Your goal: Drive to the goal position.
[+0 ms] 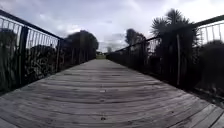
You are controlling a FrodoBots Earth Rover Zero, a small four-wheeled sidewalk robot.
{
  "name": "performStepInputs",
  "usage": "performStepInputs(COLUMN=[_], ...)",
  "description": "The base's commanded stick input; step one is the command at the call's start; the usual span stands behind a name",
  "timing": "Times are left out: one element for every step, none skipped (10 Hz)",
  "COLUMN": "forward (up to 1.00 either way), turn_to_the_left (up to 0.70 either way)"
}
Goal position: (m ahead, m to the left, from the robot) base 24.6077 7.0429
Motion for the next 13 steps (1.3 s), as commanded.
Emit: performStepInputs(forward=[0.07,0.07,0.07,0.07,0.07,0.07,0.07,0.07,0.07,0.07,0.07,0.07,0.07], turn_to_the_left=[0.00,0.00,0.00,0.00,0.00,0.00,0.00,0.00,0.00,0.00,0.00,0.00,0.00])
